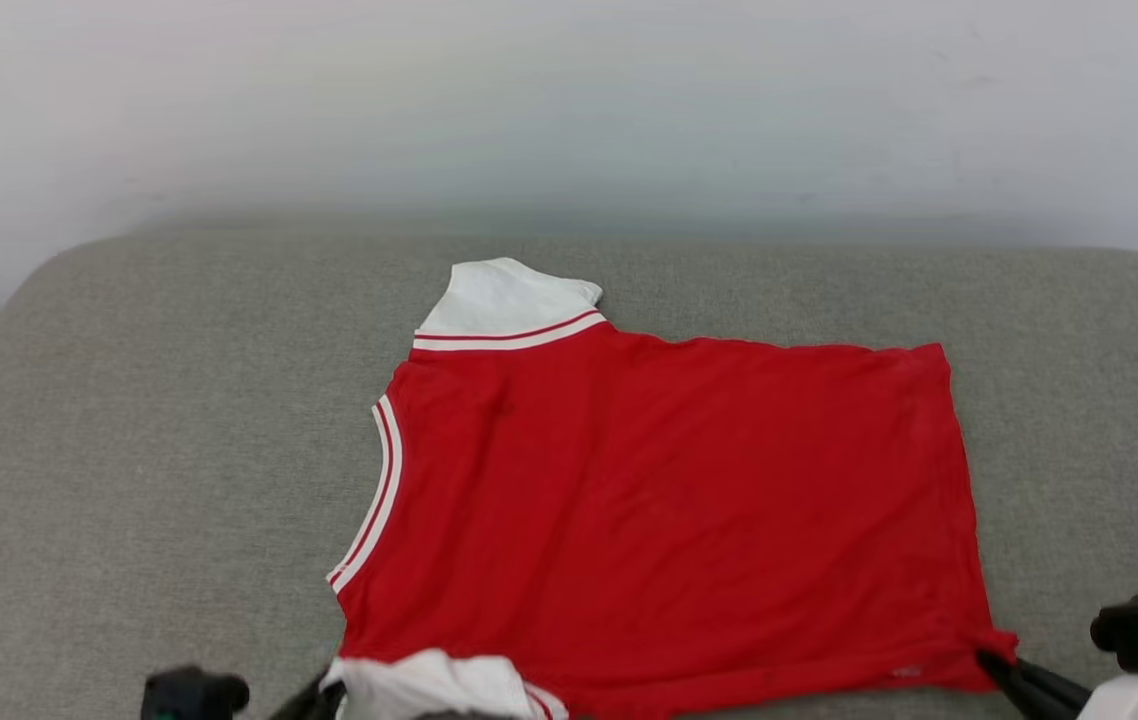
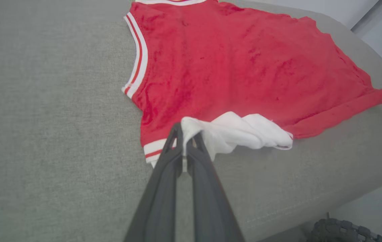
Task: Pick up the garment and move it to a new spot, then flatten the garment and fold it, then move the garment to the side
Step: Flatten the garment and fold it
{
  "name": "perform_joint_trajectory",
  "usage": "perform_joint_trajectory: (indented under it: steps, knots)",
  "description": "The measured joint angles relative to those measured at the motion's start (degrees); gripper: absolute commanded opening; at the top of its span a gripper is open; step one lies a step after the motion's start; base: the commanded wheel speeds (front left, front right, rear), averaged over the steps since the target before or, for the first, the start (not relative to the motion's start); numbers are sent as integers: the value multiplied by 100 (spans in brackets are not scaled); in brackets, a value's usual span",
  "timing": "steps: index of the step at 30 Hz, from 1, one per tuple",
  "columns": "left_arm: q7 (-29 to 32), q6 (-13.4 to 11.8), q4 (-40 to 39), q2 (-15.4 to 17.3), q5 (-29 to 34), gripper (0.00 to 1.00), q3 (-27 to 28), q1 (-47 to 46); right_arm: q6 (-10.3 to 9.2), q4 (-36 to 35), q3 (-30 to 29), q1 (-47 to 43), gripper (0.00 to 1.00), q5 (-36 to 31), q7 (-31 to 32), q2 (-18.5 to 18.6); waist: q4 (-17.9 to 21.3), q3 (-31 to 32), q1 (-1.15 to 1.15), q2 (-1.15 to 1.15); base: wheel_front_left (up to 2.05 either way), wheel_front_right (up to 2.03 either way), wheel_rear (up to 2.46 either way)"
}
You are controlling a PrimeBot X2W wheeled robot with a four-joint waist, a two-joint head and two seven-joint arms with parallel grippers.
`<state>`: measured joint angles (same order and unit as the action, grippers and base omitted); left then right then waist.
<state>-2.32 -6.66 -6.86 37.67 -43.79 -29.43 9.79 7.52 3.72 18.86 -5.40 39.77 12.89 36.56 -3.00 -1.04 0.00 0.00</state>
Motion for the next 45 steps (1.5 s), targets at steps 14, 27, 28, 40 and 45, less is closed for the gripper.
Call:
perform_joint_trajectory:
  steps: [14, 27, 28, 40, 45]
  knots:
    - [476, 875, 891, 125, 532, 0, -21, -2593, 0, 99, 121, 1246, 0, 98, 93, -78, 251, -870, 1, 0, 0, 0, 0]
    - [515, 1263, 2544, -171, 610, 0, -256, -3832, 1, 937, 491, 2376, 0, 54, -145, -250, 473, -1746, 1, 0, 0, 0, 0]
    - [499, 1274, 2658, -188, 632, 0, -314, -3861, 1, 1012, 515, 2428, 0, 44, -152, -261, 476, -1783, 1, 0, 0, 0, 0]
    - [62, 1373, 3606, -463, 569, 100, -601, -4121, 0, 1341, 514, 2480, 100, 160, -314, -391, 374, -1571, 0, 0, 0, 0, 0]
    - [307, 1393, 3554, -356, 379, 100, -716, -4219, 0, 1143, 332, 2245, 100, 110, -433, -357, 278, -1273, 0, 0, 0, 0, 0]
